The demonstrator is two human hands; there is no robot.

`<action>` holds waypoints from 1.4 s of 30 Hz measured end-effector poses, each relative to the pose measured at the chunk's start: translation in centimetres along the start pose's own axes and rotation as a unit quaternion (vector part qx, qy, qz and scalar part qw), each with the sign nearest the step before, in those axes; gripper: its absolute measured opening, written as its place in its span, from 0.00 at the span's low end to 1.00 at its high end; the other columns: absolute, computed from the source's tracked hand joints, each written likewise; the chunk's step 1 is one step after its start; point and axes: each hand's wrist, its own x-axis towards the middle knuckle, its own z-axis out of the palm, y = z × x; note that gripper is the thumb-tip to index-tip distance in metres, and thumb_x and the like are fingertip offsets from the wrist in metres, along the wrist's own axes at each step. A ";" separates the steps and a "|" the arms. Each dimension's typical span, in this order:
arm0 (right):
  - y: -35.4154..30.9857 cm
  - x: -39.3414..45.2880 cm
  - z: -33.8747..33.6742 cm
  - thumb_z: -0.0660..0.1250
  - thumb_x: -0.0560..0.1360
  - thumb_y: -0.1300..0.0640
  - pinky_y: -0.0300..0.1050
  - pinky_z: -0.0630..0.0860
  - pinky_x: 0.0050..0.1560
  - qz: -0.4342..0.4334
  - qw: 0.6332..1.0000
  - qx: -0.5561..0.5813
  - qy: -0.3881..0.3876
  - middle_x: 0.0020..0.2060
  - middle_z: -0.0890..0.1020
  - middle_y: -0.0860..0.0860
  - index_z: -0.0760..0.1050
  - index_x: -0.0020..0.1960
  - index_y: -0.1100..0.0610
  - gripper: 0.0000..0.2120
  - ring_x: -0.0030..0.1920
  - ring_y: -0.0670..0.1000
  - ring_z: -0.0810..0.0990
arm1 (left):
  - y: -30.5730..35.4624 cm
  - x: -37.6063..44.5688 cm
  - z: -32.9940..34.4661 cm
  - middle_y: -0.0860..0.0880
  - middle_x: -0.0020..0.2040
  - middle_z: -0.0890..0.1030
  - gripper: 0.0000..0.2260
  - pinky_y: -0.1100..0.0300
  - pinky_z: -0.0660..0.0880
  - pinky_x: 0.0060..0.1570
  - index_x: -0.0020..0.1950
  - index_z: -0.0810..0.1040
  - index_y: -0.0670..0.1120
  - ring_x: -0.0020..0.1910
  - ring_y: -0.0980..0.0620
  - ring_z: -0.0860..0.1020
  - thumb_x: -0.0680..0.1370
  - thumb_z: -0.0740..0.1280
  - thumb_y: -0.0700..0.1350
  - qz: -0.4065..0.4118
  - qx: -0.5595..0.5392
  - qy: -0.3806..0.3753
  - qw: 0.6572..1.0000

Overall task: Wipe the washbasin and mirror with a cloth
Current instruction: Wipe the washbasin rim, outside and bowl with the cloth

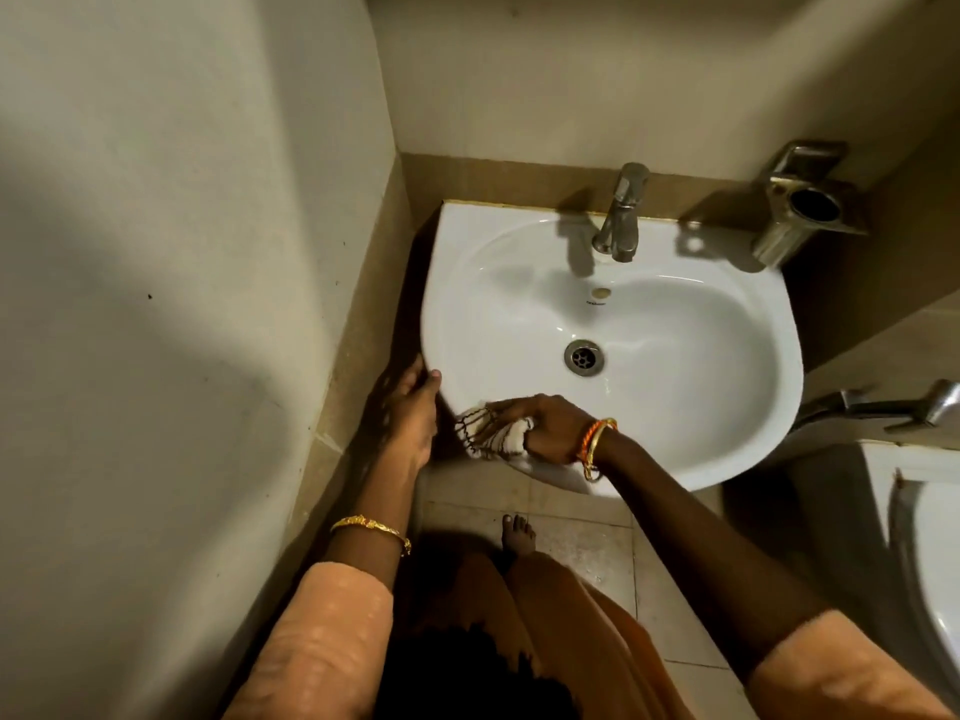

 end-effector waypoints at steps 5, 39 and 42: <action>-2.3 2.7 0.9 0.65 0.68 0.61 0.49 0.70 0.67 0.019 0.995 0.073 0.069 0.58 0.82 0.49 0.83 0.52 0.47 0.17 0.62 0.52 0.76 | -0.1 -0.6 -0.1 0.51 0.63 0.78 0.18 0.44 0.72 0.56 0.68 0.71 0.59 0.60 0.47 0.75 0.79 0.62 0.45 -0.030 0.012 0.010 0.999; 10.9 -11.7 1.9 0.70 0.62 0.54 0.50 0.74 0.56 -0.137 0.953 -0.164 0.216 0.57 0.82 0.45 0.83 0.38 0.47 0.06 0.60 0.53 0.79 | -9.8 -9.0 3.3 0.48 0.70 0.73 0.13 0.44 0.57 0.66 0.55 0.80 0.50 0.74 0.44 0.62 0.76 0.59 0.47 0.367 0.533 0.161 0.745; 13.5 -13.7 -0.1 0.66 0.63 0.53 0.51 0.73 0.57 -0.143 0.950 -0.150 0.232 0.55 0.83 0.45 0.82 0.36 0.48 0.07 0.59 0.53 0.79 | -10.1 -9.1 3.0 0.49 0.71 0.72 0.15 0.45 0.53 0.65 0.58 0.80 0.53 0.74 0.45 0.62 0.73 0.61 0.44 0.365 0.558 0.181 0.723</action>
